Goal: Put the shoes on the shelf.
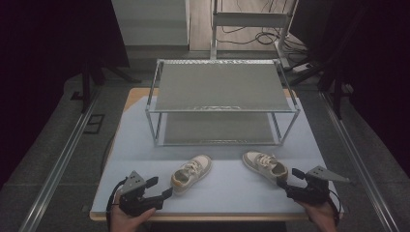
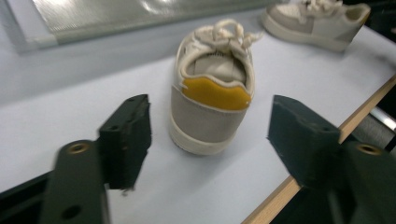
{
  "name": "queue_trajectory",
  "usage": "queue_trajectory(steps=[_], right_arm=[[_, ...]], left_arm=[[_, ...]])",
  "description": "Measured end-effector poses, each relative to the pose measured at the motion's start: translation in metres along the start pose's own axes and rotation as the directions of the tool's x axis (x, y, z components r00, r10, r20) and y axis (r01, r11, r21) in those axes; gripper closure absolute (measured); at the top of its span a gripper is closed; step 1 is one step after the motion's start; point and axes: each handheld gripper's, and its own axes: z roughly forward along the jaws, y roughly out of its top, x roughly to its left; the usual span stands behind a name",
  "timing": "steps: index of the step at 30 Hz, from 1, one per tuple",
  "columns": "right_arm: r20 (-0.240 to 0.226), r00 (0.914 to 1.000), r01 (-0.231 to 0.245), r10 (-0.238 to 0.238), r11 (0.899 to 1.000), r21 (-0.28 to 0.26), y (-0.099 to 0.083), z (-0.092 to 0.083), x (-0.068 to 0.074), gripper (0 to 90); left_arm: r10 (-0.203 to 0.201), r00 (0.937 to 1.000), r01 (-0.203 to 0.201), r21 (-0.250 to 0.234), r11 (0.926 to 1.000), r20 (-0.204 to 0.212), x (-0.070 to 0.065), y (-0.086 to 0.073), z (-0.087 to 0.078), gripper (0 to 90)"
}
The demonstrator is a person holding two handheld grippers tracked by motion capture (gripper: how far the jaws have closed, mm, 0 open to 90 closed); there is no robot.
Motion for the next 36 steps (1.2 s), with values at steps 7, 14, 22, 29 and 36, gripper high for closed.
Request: queue_trajectory(steps=[7,14,22,29,36], right_arm=[[-0.009,1.0,0.0,0.0,0.999,0.041,0.0,0.013,0.0,17.1],[-0.021,0.9998,0.0,0.001,0.998,0.07,0.003,0.027,-0.005,14.7],[0.002,0.9992,0.04,-0.04,0.993,0.114,0.006,0.048,-0.002,14.6],[0.023,0.9967,0.074,-0.078,0.988,0.139,0.007,0.057,0.0,19.2],[0.019,0.9955,0.089,-0.093,0.984,0.154,0.007,0.057,-0.001,20.0]], left_arm=[[0.038,0.999,-0.037,0.069,0.997,-0.025,-0.009,0.004,0.028,20.1],[0.054,0.9971,-0.048,0.11,0.9928,-0.054,-0.008,0.01,0.054,18.6],[0.055,0.9963,-0.045,0.143,0.9887,-0.065,-0.008,0.013,0.072,17.6],[0.062,0.9959,-0.05,0.167,0.9848,-0.066,-0.011,0.015,0.086,24.0],[0.08,0.9929,-0.064,0.175,0.9824,-0.087,-0.014,0.014,0.088,25.7]])
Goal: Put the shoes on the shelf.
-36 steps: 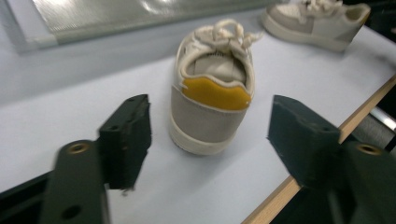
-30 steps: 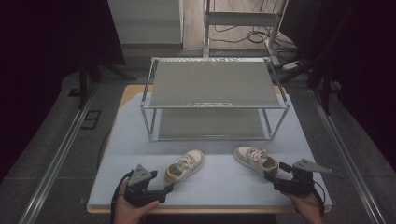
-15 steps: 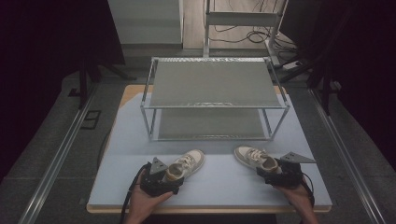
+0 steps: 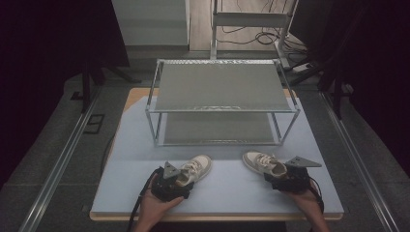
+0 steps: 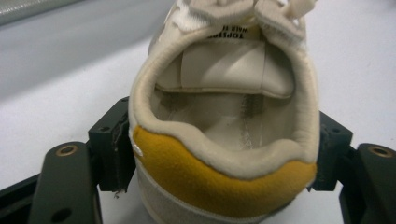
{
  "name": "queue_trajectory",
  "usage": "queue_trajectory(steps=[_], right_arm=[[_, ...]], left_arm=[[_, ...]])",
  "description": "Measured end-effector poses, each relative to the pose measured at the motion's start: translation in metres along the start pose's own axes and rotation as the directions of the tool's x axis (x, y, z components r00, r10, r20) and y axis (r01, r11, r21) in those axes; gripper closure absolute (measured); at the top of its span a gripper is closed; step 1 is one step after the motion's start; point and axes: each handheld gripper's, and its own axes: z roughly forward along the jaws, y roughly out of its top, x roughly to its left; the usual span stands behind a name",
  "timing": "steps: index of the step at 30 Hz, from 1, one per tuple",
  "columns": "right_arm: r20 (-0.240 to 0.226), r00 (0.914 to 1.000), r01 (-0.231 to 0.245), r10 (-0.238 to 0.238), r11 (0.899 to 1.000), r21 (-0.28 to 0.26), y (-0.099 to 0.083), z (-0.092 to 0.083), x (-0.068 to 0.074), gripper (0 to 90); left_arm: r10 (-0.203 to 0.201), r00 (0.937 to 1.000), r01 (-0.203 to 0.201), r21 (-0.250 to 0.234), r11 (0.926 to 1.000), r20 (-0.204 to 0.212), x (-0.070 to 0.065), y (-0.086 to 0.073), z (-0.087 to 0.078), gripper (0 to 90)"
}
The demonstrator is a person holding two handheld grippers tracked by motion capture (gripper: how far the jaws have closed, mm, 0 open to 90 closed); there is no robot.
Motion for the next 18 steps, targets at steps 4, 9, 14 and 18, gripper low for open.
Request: queue_trajectory(steps=[4,9,14,18], right_arm=[[-0.004,1.0,0.007,-0.007,1.0,0.006,0.0003,-0.0006,-0.0008,21.0],[0.0,0.9998,0.019,-0.019,1.0,0.022,0.002,-0.0013,-0.0011,23.8],[0.0,0.9996,0.028,-0.028,0.998,0.055,0.0061,-0.0026,0.0006,26.0],[0.0,0.9997,0.023,-0.023,0.998,0.054,0.0061,-0.0032,0.0011,26.6]], left_arm=[[0.008,0.9998,-0.008,0.008,0.9999,-0.017,-0.0013,-0.0007,0.0028,27.0],[0.005,0.9999,-0.005,0.018,0.9998,-0.016,-0.0024,0.001,0.0025,28.1],[0.007,0.9997,-0.006,0.019,0.9998,-0.022,-0.004,0.003,0.0012,29.3],[0.005,0.9998,-0.005,0.017,0.9999,-0.02,-0.0049,0.0046,0.0006,29.7]])
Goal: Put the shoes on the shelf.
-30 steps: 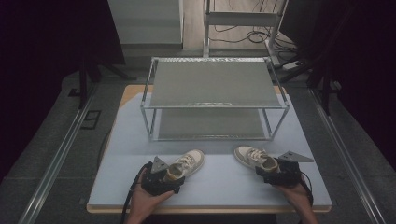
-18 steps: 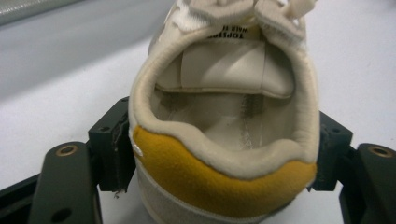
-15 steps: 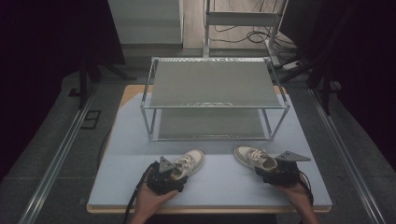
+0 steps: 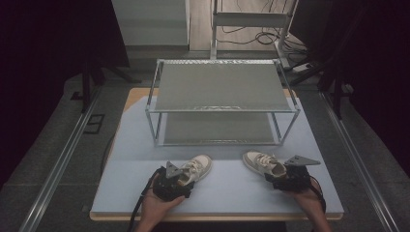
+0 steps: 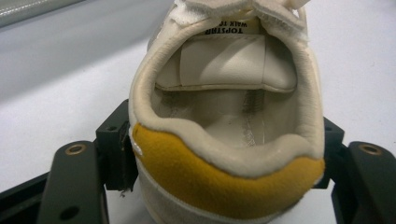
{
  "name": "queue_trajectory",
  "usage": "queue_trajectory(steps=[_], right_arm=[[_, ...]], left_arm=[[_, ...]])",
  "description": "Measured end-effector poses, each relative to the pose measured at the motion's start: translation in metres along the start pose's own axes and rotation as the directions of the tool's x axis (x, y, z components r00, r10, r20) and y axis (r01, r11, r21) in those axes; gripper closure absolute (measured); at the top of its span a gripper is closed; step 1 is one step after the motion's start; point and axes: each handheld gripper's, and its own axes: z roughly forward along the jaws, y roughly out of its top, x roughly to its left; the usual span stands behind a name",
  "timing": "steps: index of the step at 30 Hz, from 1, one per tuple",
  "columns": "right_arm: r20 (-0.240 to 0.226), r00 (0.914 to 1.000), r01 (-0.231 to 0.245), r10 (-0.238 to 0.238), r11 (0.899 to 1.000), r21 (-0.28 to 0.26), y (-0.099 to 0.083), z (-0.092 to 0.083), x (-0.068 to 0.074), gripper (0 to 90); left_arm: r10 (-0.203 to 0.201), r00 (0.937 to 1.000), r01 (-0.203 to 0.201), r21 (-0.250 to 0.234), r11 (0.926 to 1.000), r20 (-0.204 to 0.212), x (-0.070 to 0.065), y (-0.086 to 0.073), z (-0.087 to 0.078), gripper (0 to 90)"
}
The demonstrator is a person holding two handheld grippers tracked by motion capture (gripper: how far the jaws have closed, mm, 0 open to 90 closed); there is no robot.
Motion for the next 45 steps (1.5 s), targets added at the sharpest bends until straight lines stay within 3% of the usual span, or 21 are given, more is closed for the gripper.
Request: queue_trajectory(steps=[15,18,20,24,27,30,33,37,45], right_arm=[[0.019,0.9996,0.021,-0.02,1.0,-0.02,0.007,-0.011,0.01,28.4],[0.007,1.0,0.0,0.0,1.0,-0.013,0.005,-0.009,0.009,27.7],[-0.014,0.9999,-0.007,0.007,1.0,0.008,0.001,-0.006,0.006,26.6],[-0.032,0.9993,-0.019,0.02,1.0,0.013,-0.002,-0.004,0.003,25.3],[-0.01,0.9999,-0.001,0.001,0.999,0.053,0.001,-0.002,0.005,18.5],[0.0,1.0,0.005,-0.005,0.996,0.084,0.001,0.002,0.005,17.7],[-0.016,0.9997,0.017,-0.016,0.995,0.094,0.001,0.004,0.006,24.9],[-0.024,0.9993,0.03,-0.027,0.995,0.1,0.002,0.003,0.006,26.7],[-0.006,0.9999,0.015,-0.015,0.998,0.056,0.006,-0.003,0.008,29.3]], left_arm=[[0.006,0.9994,-0.005,-0.025,0.9997,0.033,-0.006,0.012,-0.008,30.3],[0.006,0.9995,-0.006,-0.015,0.9999,0.033,-0.006,0.01,-0.006,30.1],[0.016,0.9993,-0.016,0.009,0.9998,0.035,-0.007,0.006,-0.001,29.7],[0.016,0.9993,-0.016,0.009,0.9998,0.035,-0.007,0.004,0.001,29.2],[0.023,0.9992,-0.024,0.034,0.9991,0.033,-0.008,0.006,0.003,27.7],[0.022,0.9994,-0.023,0.04,0.9989,0.025,-0.008,0.007,0.005,25.2],[0.028,0.9995,-0.028,0.048,0.9985,0.012,-0.01,0.009,0.009,25.7],[0.043,0.9991,-0.043,0.059,0.9974,0.001,-0.012,0.01,0.01,26.8],[0.03,0.9989,-0.031,0.033,0.999,0.036,-0.009,0.013,0.003,30.1]])
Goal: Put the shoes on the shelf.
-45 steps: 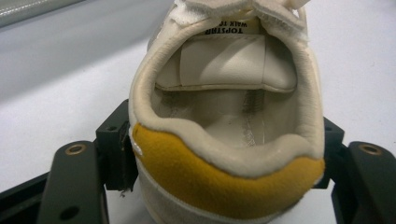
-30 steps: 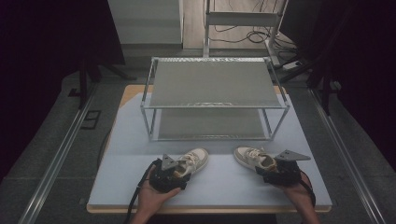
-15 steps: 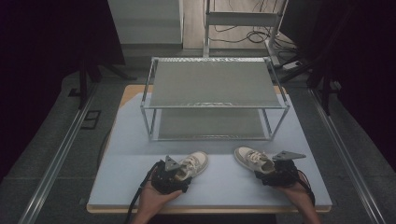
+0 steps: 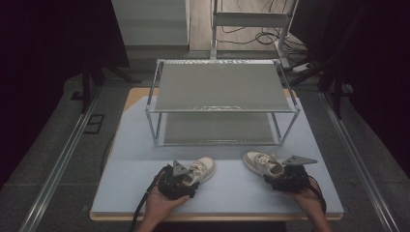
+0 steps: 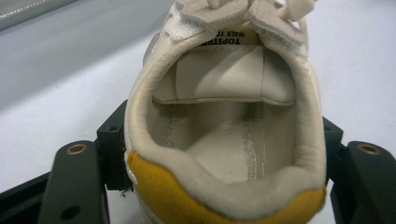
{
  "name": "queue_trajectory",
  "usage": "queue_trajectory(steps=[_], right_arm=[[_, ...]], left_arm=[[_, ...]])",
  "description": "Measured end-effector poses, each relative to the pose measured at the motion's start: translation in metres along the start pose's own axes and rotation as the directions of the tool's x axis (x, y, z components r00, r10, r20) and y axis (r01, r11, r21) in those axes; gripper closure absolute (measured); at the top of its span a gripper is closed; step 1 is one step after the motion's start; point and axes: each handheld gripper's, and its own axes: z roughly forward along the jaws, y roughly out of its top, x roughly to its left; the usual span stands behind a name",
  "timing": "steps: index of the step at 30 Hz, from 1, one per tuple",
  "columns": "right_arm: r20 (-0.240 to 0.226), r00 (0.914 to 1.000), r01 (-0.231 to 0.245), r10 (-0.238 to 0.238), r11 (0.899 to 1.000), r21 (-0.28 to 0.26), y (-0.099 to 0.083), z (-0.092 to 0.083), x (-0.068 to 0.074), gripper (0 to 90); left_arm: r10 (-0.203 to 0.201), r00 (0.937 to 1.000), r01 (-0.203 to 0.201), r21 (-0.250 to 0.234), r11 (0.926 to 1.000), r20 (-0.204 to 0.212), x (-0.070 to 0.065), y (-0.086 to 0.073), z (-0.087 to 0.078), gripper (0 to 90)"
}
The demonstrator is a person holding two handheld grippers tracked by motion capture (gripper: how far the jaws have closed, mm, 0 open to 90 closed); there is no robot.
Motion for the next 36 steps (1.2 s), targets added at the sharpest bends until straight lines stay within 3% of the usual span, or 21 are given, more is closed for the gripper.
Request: queue_trajectory(steps=[3,6,14,19,22,33,36], right_arm=[[-0.02,0.9996,-0.022,0.022,0.999,-0.027,0.002,-0.004,-0.001,29.5],[-0.015,0.9996,-0.026,0.025,0.999,-0.034,0.003,-0.004,0.001,29.5],[-0.004,0.9959,-0.09,0.09,0.991,-0.096,0.02,-0.002,0.013,29.6],[0.019,0.9916,-0.125,0.128,0.984,-0.128,0.036,0.007,0.023,29.6],[0.053,0.9859,-0.151,0.159,0.979,-0.135,0.049,0.018,0.032,29.4],[0.093,0.9731,-0.194,0.211,0.968,-0.159,0.073,0.052,0.045,29.4],[0.107,0.9661,-0.215,0.235,0.962,-0.17,0.077,0.063,0.046,29.4]], left_arm=[[-0.012,0.9998,0.012,-0.022,0.9997,0.016,0.003,0.006,-0.007,30.3],[-0.013,0.9998,0.013,-0.033,0.9994,0.012,0.004,0.01,-0.01,30.2],[-0.041,0.9992,0.04,-0.08,0.996,-0.005,0.007,0.032,-0.01,30.2],[-0.072,0.9973,0.07,-0.1,0.9925,-0.017,0.011,0.046,-0.003,30.2],[-0.115,0.9928,0.111,-0.109,0.9878,-0.033,0.016,0.057,0.008,30.2],[-0.152,0.9864,0.145,-0.105,0.9838,-0.063,0.018,0.08,0.031,30.1],[-0.171,0.981,0.162,-0.102,0.9815,-0.091,0.023,0.083,0.042,30.1]])
